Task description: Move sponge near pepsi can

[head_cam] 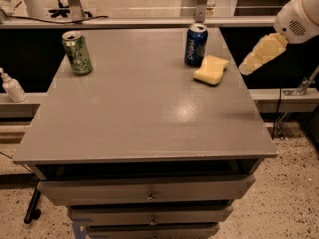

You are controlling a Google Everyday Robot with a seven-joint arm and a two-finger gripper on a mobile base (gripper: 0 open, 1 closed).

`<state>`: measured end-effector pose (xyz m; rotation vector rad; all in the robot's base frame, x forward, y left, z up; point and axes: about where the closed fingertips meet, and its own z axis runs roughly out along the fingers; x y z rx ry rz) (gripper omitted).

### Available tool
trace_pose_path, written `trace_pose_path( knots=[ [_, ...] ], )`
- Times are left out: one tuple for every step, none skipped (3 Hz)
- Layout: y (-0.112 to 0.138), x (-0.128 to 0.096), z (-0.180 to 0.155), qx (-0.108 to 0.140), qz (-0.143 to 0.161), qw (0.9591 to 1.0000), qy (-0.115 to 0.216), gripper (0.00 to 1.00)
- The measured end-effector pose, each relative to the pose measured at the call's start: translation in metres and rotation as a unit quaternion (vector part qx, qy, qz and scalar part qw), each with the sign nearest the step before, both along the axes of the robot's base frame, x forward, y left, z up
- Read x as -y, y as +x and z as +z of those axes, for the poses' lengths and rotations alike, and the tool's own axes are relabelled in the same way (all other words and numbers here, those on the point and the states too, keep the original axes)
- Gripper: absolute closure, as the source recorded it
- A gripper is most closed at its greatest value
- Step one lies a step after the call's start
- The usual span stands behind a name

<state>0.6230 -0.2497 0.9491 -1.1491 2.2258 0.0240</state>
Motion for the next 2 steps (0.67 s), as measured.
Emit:
trace_pose_path(
  knots=[
    [-0.027, 0.036, 0.047, 0.018, 0.005, 0.9992, 0.036, 0.00],
    [-0.028, 0.033, 0.069, 0.034, 0.011, 0.9983, 0.046, 0.00]
  ],
)
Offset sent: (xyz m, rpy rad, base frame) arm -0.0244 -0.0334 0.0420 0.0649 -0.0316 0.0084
